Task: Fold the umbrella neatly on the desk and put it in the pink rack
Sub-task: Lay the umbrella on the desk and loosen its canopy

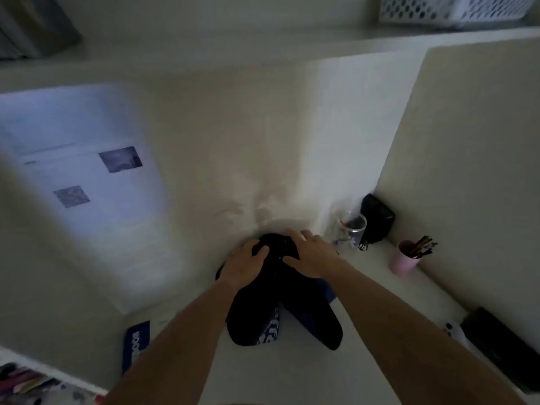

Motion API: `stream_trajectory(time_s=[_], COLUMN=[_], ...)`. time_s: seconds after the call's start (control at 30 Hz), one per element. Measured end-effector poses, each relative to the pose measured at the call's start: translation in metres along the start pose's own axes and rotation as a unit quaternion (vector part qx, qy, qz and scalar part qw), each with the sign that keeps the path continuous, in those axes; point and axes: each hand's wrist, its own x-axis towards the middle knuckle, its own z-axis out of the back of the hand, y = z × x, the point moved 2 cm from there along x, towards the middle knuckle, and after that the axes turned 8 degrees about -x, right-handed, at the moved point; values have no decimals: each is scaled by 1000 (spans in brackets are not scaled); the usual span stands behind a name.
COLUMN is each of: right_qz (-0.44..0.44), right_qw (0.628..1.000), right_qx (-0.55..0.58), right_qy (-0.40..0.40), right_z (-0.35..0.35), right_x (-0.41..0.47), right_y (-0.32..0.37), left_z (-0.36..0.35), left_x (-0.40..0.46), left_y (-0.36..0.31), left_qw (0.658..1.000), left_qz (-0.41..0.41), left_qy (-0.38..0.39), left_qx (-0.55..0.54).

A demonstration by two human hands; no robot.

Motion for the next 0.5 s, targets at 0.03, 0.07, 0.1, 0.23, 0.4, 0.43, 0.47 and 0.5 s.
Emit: stream_trajectory(time_s=[0.03,0.07,0.1,0.23,0.4,0.43,0.47,0.5], right_qz=[15,24,41,79,69,73,78,80], right_qw=[1000,999,998,993,980,975,971,967], right_qx=[19,29,33,7,32,39,38,37], right_qy=[-9,-20,-35,-90,-184,-205,-224,-238], right_z=[0,-1,-2,-27,-77,-83,-90,-96], right_x=[11,22,31,49,43,37,30,21], right_y=[3,6,10,23,11,9,6,4], left_z=[-4,-8,-14,-43,-81,-88,-94,-101], left_x=[9,18,26,48,49,46,43,38], left_y=[-4,-9,-14,-5,26,31,36,41], left_qw=[999,998,997,995,983,978,972,965], left_qz=[-15,-21,-38,-64,-132,-152,-177,-204], left_qy=[-8,-14,-19,-45,-73,-89,-100,-109], left_qx=[-35,-55,-66,-56,-104,-111,-118,-122])
